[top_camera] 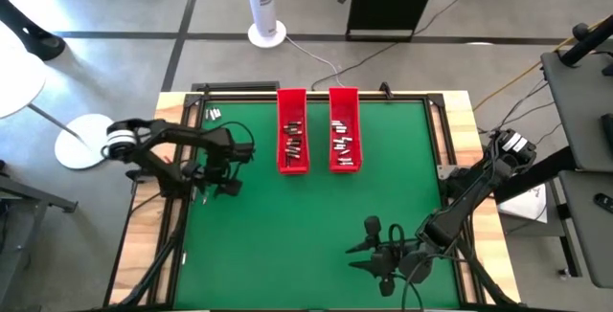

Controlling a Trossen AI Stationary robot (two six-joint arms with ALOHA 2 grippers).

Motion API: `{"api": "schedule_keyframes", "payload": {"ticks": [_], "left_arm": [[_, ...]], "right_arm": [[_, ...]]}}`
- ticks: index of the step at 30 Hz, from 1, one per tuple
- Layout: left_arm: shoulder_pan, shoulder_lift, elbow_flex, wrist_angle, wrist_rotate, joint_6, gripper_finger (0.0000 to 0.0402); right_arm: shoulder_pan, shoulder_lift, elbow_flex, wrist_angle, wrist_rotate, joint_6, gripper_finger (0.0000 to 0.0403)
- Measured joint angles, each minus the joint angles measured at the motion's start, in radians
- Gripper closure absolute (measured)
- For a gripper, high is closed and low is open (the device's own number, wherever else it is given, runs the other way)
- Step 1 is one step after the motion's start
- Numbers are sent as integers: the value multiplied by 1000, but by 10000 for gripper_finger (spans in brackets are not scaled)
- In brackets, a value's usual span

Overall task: Sort batteries
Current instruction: Put the silver battery into the right red bin

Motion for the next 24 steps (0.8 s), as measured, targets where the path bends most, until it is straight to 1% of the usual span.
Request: {"api": "schedule_keyframes", "payload": {"ticks": [2,4,9,12,17,20,24], "left_arm": [[8,42,0,-5,-21,51,230],[6,71,4,-2,-20,99,232],[4,156,-14,25,-14,161,241],[-8,199,-27,55,39,193,248],[-84,230,7,66,90,184,252],[-142,229,38,104,164,174,276],[-202,219,75,132,192,147,332]], "right_arm": [[0,0,0,-1,0,0,258],[0,0,0,-5,0,0,255],[0,0,0,-15,0,0,253],[0,0,0,-20,1,0,259],[0,0,0,-41,1,9,269],[-1,0,0,-58,1,16,275],[-1,0,0,-59,2,17,280]]}}
